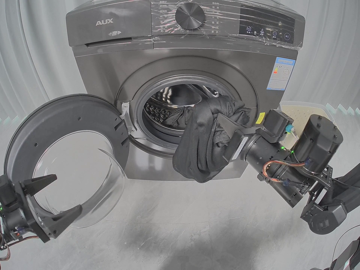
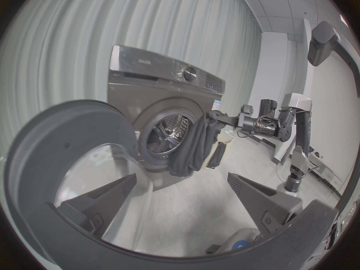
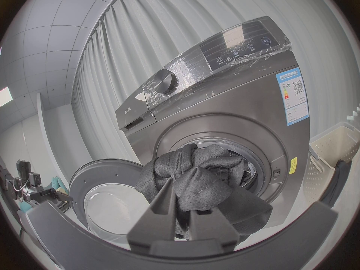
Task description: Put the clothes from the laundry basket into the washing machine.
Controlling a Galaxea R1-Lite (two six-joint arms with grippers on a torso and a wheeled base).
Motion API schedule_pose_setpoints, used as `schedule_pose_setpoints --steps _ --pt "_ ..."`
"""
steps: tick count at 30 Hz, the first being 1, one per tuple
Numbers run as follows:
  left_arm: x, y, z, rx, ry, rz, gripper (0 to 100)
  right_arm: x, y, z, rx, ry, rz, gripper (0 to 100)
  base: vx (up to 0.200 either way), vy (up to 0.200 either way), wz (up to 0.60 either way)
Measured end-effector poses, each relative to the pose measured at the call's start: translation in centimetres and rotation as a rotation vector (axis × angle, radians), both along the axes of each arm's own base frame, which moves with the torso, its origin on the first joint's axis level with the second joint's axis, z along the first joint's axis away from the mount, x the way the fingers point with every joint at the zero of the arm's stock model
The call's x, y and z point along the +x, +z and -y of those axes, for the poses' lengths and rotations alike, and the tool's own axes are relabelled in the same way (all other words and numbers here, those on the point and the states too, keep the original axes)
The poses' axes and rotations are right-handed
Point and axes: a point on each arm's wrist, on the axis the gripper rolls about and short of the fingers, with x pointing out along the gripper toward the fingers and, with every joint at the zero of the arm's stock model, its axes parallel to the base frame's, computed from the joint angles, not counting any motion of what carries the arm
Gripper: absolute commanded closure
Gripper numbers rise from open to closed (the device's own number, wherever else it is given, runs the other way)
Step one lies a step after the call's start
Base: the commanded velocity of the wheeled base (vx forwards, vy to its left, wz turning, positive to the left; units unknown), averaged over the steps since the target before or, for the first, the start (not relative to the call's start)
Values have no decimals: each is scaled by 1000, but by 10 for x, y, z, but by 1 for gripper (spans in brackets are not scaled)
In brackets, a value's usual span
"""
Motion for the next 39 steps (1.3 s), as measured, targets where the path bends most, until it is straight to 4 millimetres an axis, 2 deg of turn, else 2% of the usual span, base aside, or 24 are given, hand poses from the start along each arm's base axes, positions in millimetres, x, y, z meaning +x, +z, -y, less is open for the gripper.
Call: schedule_pose_setpoints --steps 6,17,26,39 --pt "38 3 22 11 -102 -30 0 9 -3 -9 6 -4 -2 100 0 0 0" --pt "88 -13 69 40 -239 -154 0 17 -7 -15 20 -8 -12 100 0 0 0" --pt "113 -24 107 19 -279 -210 0 17 -6 -17 26 -2 -10 100 0 0 0" --pt "143 -32 131 -20 -304 -279 0 18 -1 -22 42 5 5 100 0 0 0"
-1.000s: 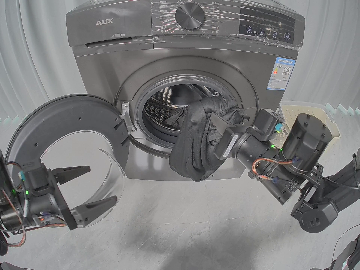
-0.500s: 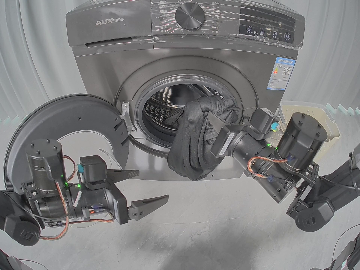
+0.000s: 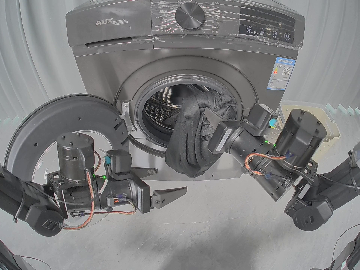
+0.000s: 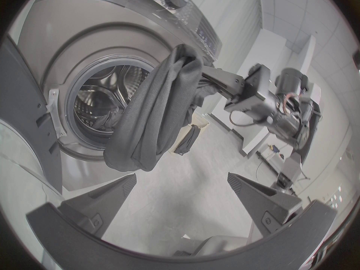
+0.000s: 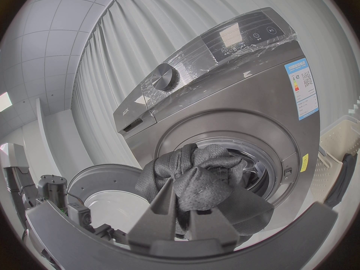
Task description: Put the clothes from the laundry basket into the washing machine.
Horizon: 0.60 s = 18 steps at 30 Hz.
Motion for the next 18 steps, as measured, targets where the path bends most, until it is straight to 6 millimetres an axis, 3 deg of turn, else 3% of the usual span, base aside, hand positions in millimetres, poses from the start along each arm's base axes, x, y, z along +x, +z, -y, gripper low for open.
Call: schedule_pose_setpoints --steps 8,18 --pt "16 3 14 -100 7 -2 0 -2 -2 -4 0 14 -4 100 0 0 0" --pt "40 -19 28 -105 19 -5 0 -5 -4 -8 -3 28 -7 100 0 0 0"
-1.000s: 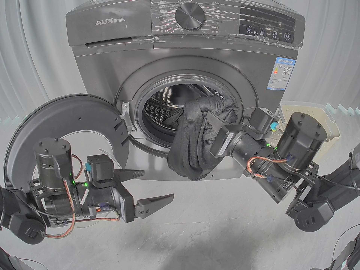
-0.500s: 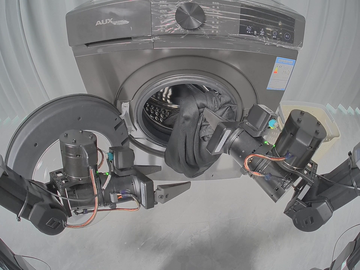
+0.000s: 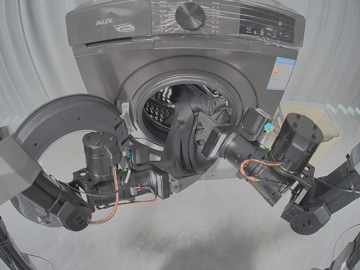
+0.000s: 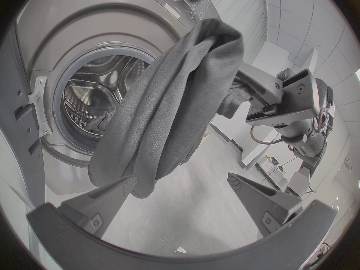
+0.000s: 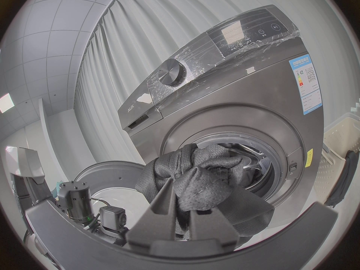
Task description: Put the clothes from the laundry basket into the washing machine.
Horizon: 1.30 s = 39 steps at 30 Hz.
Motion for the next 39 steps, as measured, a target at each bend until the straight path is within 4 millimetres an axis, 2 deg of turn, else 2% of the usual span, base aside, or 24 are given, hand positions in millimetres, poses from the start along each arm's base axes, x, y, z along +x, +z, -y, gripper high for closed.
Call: schedule_pose_setpoints --steps 26,39 --pt "33 -34 23 -42 45 78 0 -4 -2 -2 -3 1 -7 100 0 0 0" --pt "33 -39 30 -37 44 82 0 -5 -6 -1 -13 0 -16 100 0 0 0"
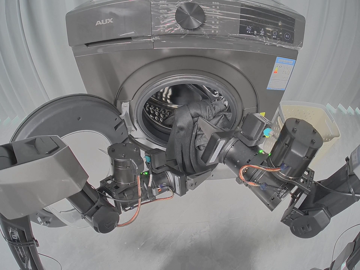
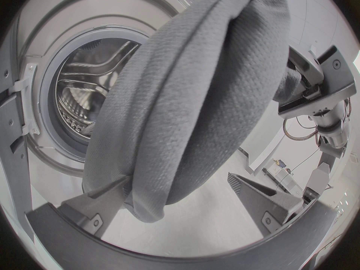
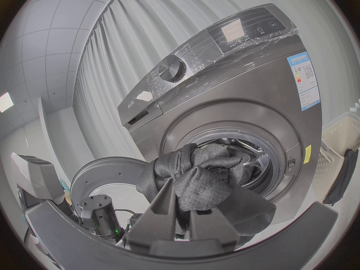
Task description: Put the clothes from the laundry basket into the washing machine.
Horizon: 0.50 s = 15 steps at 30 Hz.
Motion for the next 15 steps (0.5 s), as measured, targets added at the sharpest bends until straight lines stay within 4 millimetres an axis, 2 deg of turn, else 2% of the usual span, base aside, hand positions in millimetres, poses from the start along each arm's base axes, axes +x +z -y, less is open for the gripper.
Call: schedule_pose_setpoints --steps 1,15 --pt "-1 1 2 -3 1 7 100 0 0 0 0 0 0 100 0 0 0" --pt "-1 4 12 -32 43 57 100 2 0 3 5 -9 4 100 0 0 0"
